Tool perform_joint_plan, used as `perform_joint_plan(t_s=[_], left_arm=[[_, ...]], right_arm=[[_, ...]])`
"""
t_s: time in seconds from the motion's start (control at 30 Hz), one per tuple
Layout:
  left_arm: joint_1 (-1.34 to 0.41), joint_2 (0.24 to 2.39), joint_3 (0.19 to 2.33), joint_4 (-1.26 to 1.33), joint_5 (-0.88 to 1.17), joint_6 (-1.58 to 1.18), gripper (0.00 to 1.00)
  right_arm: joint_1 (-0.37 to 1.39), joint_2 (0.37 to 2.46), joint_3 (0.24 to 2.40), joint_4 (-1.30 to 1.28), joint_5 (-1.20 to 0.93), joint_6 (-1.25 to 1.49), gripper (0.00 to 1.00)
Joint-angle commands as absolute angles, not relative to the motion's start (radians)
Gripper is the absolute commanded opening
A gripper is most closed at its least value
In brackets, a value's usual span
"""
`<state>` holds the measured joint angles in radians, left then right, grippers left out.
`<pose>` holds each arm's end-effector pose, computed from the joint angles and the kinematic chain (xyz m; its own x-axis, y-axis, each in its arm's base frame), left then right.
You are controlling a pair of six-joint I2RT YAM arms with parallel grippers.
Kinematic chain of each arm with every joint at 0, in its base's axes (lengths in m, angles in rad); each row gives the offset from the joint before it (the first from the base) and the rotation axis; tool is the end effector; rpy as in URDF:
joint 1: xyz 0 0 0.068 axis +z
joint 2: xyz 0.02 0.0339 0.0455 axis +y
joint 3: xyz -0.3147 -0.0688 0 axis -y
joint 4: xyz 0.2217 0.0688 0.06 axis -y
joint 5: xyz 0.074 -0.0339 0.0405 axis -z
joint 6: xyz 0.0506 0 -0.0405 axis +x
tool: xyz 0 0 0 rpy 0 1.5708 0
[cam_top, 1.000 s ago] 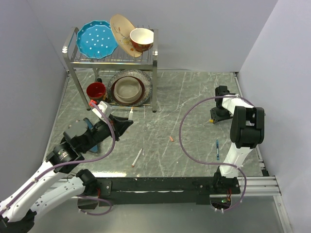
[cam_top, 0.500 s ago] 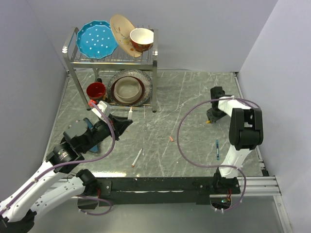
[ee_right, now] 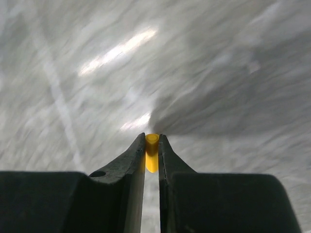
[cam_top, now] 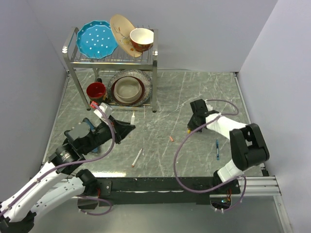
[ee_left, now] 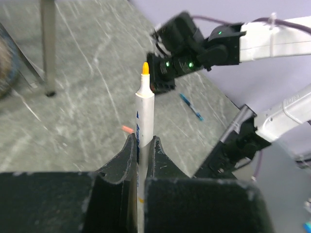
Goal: Insert the pens into the pen caps
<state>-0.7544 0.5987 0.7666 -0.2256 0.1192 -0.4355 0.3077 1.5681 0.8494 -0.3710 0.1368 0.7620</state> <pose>0.0634 -0.0678 0.3799 -0.3615 -0.2351 -0.9023 0.6772 0.5989 -0.4274 0.2718 0.0791 0.2174 -0.7768 0.4708 -0.4182 0.4097 0.8822 0.2320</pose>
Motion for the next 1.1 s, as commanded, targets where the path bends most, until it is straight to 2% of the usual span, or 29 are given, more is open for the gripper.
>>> perform_joint_plan(t_s=[0.0,0.13,0.43,1.07], left_arm=[[-0.759,0.578,0.684,-0.125,0.184,-0.558,0.01],[-0.759,0.580,0.576,-0.045,0.221,-0.633,0.01],[-0.759,0.627,0.466,0.104,0.288,-0.719,0.01],[-0.759,0.698,0.408,0.330,0.399,-0.828,0.01]], right_arm=[[0.397,1.447,0.815,-0.235,0.066,0.704,0.04],[0.463,1.382,0.790,-0.181,0.028,0.687,0.00],[0.603,1.183,0.735,0.029,-0.083,0.722,0.00],[0.784,1.008,0.703,0.403,-0.100,0.827,0.00]])
